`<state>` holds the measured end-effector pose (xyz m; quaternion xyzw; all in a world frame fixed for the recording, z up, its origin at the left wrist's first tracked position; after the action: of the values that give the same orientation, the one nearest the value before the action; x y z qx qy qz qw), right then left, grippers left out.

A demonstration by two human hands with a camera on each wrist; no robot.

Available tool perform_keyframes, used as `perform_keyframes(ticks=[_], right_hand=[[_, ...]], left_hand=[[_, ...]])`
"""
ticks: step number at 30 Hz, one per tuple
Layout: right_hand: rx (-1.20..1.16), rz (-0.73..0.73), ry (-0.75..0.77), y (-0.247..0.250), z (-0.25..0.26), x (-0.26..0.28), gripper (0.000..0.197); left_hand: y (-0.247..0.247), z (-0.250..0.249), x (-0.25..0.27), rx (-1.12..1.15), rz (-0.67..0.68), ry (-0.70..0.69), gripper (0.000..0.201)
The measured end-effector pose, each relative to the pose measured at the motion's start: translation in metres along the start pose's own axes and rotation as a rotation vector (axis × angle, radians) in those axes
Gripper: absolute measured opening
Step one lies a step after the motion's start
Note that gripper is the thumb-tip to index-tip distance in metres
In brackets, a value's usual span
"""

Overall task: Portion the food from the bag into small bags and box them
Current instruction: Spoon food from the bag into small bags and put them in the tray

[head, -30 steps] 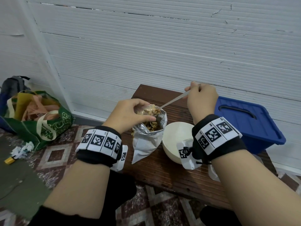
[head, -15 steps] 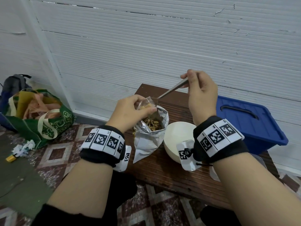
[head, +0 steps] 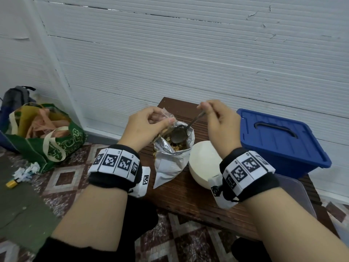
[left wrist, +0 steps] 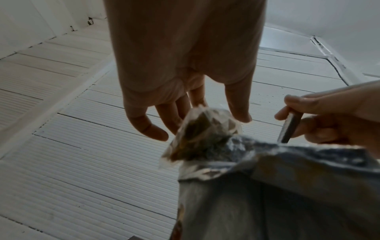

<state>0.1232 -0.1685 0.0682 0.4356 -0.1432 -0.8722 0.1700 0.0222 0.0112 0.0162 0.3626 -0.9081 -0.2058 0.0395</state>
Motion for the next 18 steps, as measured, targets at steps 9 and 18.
perform_keyframes(ticks=[9, 18], right_hand=[[0.066, 0.144, 0.127, -0.028, 0.008, 0.017, 0.028], [0.055, 0.089, -0.115, -0.017, -0.013, 0.017, 0.026]], left_hand=[[-0.002, 0.002, -0.002, -0.005, 0.007, -0.012, 0.034], [-0.002, 0.003, -0.001, -0.008, 0.014, 0.001, 0.033]])
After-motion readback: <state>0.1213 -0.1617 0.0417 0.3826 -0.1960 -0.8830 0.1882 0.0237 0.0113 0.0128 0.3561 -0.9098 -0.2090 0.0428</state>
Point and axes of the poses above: each hand's wrist, its own x-axis away from the middle knuckle, its own y-axis out of the back of the hand, z = x × y, the point moved 9 cm from there along -x, towards the middle knuckle, and after that the axes turned 9 degrees about y, right-handed, at the moved point
